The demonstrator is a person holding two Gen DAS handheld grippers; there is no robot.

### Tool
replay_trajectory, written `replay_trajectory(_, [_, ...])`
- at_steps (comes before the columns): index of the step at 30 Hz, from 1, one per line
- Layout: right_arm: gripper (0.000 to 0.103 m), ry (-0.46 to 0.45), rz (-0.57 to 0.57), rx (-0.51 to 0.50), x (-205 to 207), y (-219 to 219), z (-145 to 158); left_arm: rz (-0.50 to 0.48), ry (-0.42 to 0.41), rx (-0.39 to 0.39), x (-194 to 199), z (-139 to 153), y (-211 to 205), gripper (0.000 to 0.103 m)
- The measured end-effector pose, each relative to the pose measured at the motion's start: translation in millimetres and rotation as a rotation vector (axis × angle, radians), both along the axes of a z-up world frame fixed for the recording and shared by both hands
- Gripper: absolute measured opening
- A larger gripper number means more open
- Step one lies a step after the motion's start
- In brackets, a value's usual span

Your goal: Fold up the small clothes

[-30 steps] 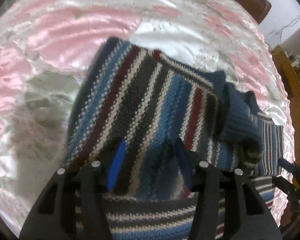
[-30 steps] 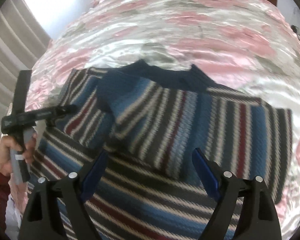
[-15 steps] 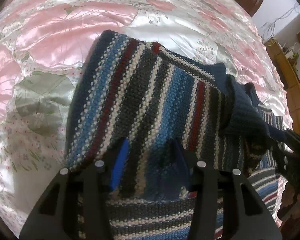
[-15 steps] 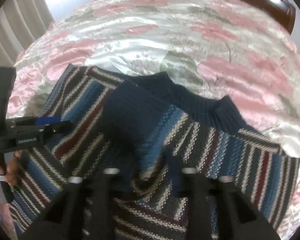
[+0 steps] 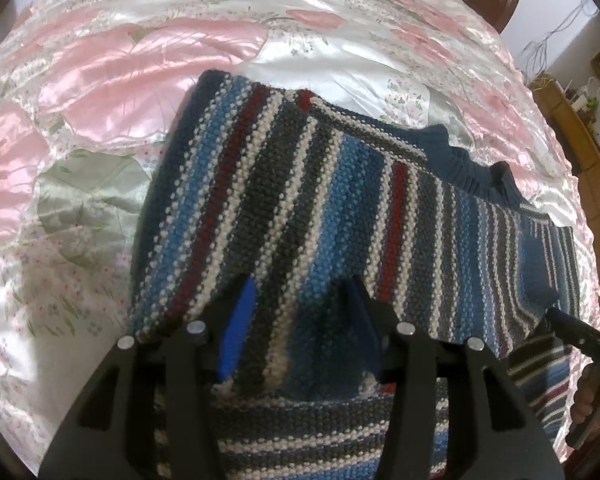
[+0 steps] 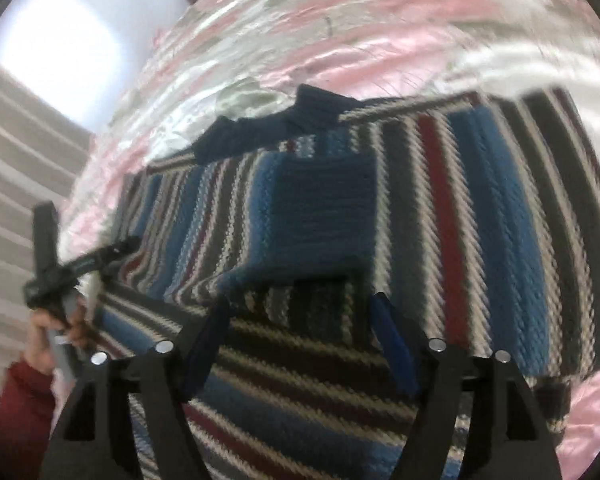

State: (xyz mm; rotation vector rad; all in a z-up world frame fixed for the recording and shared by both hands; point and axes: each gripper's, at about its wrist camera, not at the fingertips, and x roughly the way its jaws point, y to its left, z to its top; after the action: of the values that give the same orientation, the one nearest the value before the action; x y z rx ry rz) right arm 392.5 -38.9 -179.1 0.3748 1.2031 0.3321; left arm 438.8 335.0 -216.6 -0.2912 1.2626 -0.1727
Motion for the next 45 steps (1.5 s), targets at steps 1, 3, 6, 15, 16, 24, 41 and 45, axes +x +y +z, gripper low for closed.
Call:
replay_trajectory(1, [0.073,0.008,-0.014,0.036,1,-6,1,0.005,-0.002,0.004,-1,3,-1,0.051])
replay_trajectory(3, [0.076,0.022,-0.028,0.072,8,-10,3,0.025,-0.012,-0.008,-7,12,0,0.057])
replay_trajectory(6, [0.076,0.032,-0.025,0.048,18,-6,1,0.039,-0.03,-0.032,-13,22,2,0.059])
replay_trajectory(15, [0.009,0.014,-0.002,-0.038,36,15,-6,0.034,-0.095,0.007,-26,43,8,0.062])
replay_trajectory(16, [0.009,-0.031,0.01,-0.057,36,17,5,0.029,-0.111,0.021,-27,46,7,0.062])
replay_trajectory(24, [0.012,-0.031,-0.017,-0.139,44,5,0,-0.035,-0.084,0.051,-23,29,-16,0.067])
replay_trajectory(41, [0.04,0.034,-0.021,-0.061,28,-10,-3,-0.064,-0.089,0.019,-32,36,-26,0.067])
replay_trajectory(45, [0.013,0.056,-0.01,-0.138,31,-3,-12,-0.082,-0.066,0.029,-34,25,-35,0.067])
